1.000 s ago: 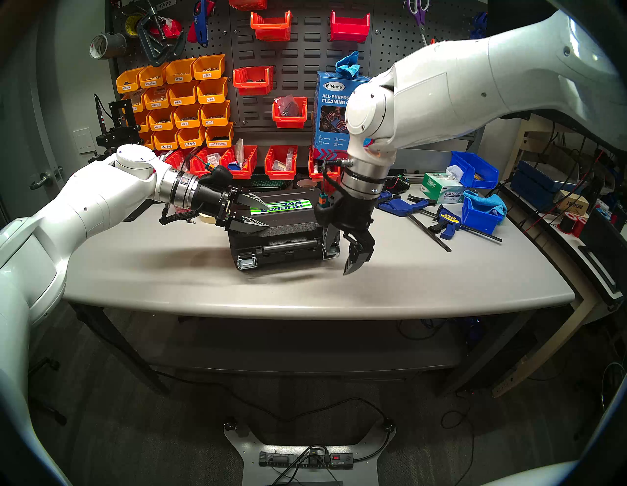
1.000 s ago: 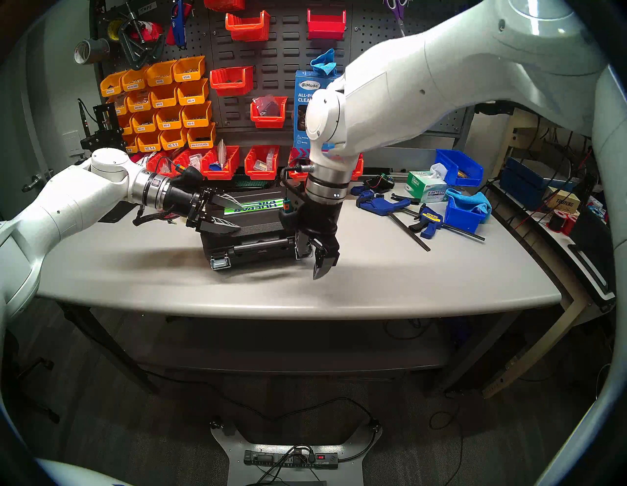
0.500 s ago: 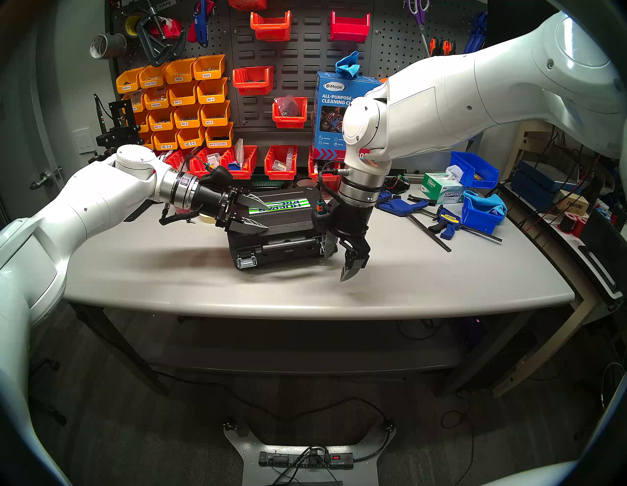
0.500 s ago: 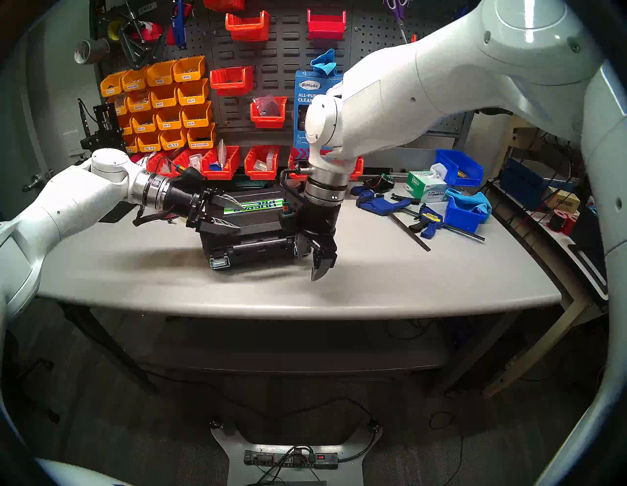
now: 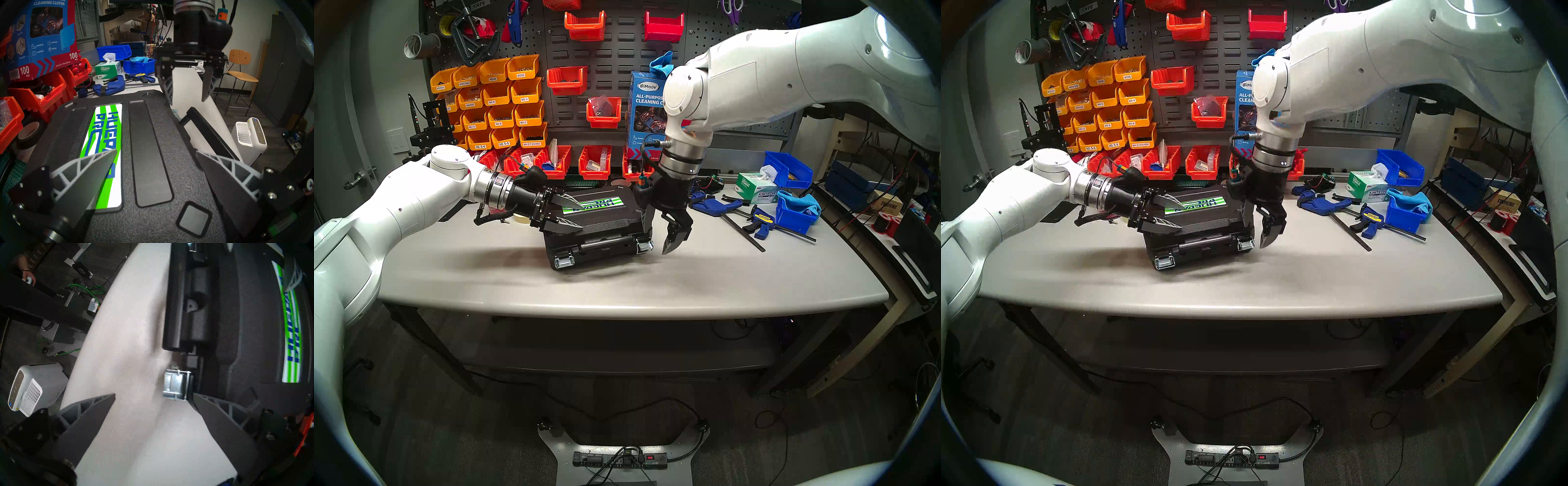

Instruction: Open the tool box

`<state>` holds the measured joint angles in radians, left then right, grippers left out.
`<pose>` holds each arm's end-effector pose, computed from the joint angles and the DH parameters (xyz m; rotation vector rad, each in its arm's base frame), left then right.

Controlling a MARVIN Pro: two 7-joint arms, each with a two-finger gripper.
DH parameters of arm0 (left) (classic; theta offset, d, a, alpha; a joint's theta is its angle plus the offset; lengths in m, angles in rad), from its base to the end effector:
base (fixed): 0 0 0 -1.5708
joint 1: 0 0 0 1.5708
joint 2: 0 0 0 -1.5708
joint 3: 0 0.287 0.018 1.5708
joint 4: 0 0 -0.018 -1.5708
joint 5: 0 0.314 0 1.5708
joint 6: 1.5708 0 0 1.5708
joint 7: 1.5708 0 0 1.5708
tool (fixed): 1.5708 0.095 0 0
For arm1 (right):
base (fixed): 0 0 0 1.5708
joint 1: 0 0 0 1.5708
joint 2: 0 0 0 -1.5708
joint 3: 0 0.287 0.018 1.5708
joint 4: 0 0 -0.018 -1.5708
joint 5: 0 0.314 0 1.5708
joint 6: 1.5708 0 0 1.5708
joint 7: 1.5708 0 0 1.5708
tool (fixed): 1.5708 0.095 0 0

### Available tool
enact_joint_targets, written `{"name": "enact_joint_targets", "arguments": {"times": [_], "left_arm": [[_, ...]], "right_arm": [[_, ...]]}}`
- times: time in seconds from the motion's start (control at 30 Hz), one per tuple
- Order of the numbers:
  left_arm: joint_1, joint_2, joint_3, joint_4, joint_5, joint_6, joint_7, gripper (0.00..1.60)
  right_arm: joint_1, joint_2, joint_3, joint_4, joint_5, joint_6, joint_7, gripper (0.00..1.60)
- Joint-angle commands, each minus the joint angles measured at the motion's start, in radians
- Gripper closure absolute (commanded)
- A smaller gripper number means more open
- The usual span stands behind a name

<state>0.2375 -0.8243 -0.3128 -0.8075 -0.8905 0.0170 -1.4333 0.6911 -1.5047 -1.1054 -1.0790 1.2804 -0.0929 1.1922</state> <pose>0.5412 0.1038 -0.0966 1.6125 -1.4943 1.0424 0.5187 0.1144 0.0016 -1.6438 -2.5827 -0.2389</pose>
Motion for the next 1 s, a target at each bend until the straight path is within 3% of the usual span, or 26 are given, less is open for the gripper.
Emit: {"name": "enact_joint_targets", "arguments": {"times": [0.0, 0.6, 0.97], "left_arm": [[0.001, 0.0, 0.0, -0.002, -0.001, 0.0, -0.003, 0.0], [0.002, -0.001, -0.003, -0.002, 0.0, 0.001, -0.004, 0.0], [0.002, -0.001, -0.004, -0.002, 0.001, 0.001, -0.004, 0.0]], "right_arm": [[0.003, -0.017, 0.025, 0.092, 0.004, -0.022, 0.016, 0.0], [-0.195, -0.017, 0.056, 0.303, 0.078, -0.068, 0.042, 0.0], [-0.263, -0.01, 0.109, 0.467, 0.143, -0.136, 0.153, 0.0]]}}
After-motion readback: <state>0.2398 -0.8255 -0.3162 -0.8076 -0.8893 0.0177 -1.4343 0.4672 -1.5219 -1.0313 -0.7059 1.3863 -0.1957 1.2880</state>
